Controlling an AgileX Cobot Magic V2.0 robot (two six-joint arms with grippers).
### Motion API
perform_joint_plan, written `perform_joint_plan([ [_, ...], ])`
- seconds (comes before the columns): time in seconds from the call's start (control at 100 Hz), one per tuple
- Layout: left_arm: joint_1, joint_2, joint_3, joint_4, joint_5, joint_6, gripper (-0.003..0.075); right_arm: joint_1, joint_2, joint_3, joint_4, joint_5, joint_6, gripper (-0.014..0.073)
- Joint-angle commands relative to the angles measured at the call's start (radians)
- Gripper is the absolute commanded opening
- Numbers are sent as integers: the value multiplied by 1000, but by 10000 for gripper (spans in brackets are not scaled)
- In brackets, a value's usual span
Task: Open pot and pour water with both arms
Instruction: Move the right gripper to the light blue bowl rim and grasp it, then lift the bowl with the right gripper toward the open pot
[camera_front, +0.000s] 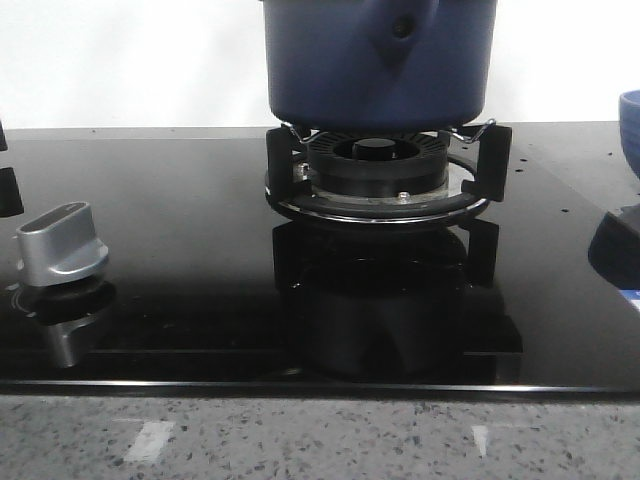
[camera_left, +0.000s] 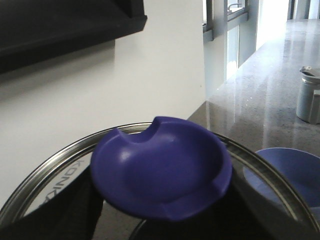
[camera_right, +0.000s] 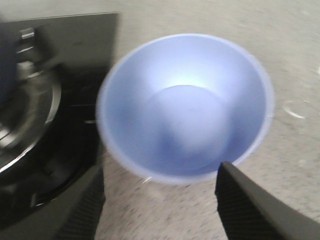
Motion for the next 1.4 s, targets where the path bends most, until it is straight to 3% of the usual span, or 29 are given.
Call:
perform_joint_plan([
  [0.0,48,-70,-42,-70,44,-34,293,-36,76,-90,-3,-22,4,433],
  [0.35,276,-92,-42,-54,234,-87,293,-148,380,-304,-127,83,45,434],
  [0.6,343,-92,-42,-54,259,-105,293,-170,542,-318,-129,92,45,426],
  [0.69,347,-92,-42,-54,260,-105,293,-170,580,-318,-125,91,45,317],
  [0.85,347,-92,-42,-54,260,-105,293,-170,608,-318,-125,85,45,-78],
  [1.05,347,-92,-42,-53,255,-105,293,-170,598,-372,-44,141,45,-68],
  [1.39,347,-92,-42,-53,253,-105,293,-96,602,-723,2,353,45,-67],
])
